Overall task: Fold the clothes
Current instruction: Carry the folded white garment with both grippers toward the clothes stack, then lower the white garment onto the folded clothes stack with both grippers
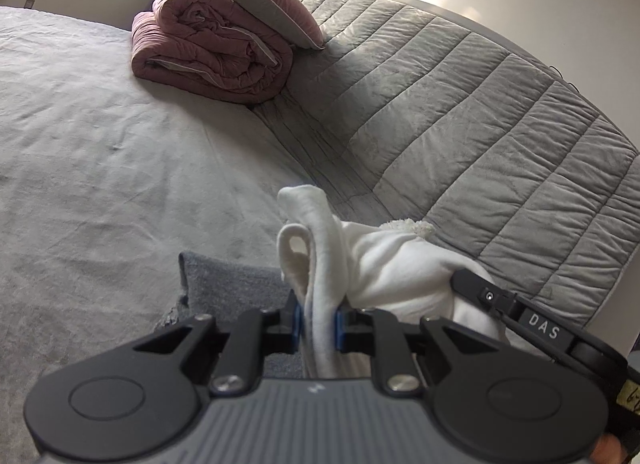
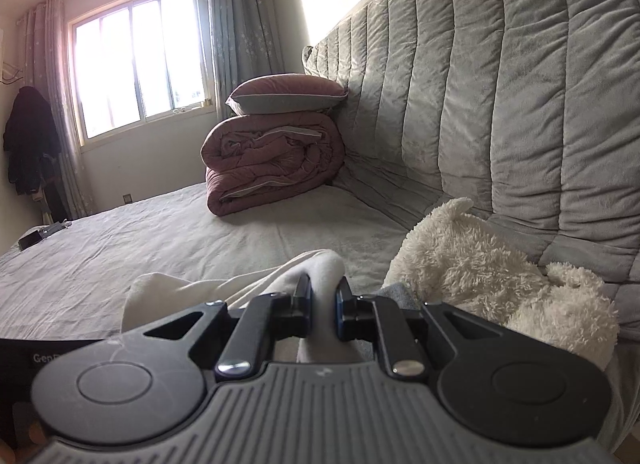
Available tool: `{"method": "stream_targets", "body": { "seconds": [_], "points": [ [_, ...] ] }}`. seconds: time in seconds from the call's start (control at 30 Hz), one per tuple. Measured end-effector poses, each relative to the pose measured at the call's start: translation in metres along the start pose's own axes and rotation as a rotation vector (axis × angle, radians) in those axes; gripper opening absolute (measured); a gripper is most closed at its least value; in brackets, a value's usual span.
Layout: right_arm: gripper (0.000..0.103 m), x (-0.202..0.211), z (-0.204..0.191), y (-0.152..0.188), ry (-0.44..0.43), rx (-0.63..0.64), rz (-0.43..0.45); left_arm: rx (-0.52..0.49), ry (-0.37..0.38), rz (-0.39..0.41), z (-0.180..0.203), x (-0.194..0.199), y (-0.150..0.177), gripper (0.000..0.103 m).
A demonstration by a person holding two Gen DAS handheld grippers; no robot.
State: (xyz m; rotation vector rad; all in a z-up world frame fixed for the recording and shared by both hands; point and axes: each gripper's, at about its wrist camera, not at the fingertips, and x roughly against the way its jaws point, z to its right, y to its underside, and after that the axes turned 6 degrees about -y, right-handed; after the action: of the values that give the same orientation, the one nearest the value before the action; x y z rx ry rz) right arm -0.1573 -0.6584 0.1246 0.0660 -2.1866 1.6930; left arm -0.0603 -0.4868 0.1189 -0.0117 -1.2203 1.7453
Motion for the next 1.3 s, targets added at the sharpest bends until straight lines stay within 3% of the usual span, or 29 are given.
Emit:
{"method": "stream_targets", "body": {
  "seconds": [0.13,0.3,0.37,0.4,0.43,0.53,0.73,0.93,1.2,1.3],
  "points": [
    [0.015,-0.006,0.004,0.002,0.019,-0.015,-0.016,-0.035,-0.027,0.01,0.001,-0.005,0.006,0.017],
    [0.019,-0.009,0.009,0.005,0.124,-0.028,-0.021,-0.051,-0.062,0.038,-0.001,-0.004,0.006,0.031],
    [0.028,-0.004,0.013,0.005,0.125,-0.057,-0.007,-0.052,-0.076,0.07,-0.002,0.002,0.002,0.035],
    [0.038,-0.001,0.015,0.005,0.126,-0.071,0.0,-0.054,-0.088,0.089,-0.003,0.006,-0.001,0.039],
    [0.038,0.002,0.017,0.005,0.126,-0.085,0.006,-0.057,-0.104,0.112,-0.003,0.009,-0.003,0.04],
    [0.038,0.007,0.019,0.004,0.119,-0.111,0.023,-0.069,-0.105,0.154,-0.002,0.017,-0.01,0.04],
    [0.038,0.0,-0.003,0.006,0.054,-0.059,0.0,-0.157,-0.02,0.165,0.019,0.016,-0.004,0.038],
    [0.037,-0.001,-0.002,0.015,0.087,-0.043,-0.039,-0.216,-0.064,0.106,0.025,0.0,0.016,0.038],
    [0.038,-0.004,-0.001,0.027,0.132,-0.02,-0.091,-0.226,-0.085,0.101,0.02,0.002,0.025,0.04],
    [0.044,-0.002,0.001,0.03,0.16,-0.016,-0.101,-0.221,-0.089,0.097,0.019,0.005,0.025,0.041]
  ]
}}
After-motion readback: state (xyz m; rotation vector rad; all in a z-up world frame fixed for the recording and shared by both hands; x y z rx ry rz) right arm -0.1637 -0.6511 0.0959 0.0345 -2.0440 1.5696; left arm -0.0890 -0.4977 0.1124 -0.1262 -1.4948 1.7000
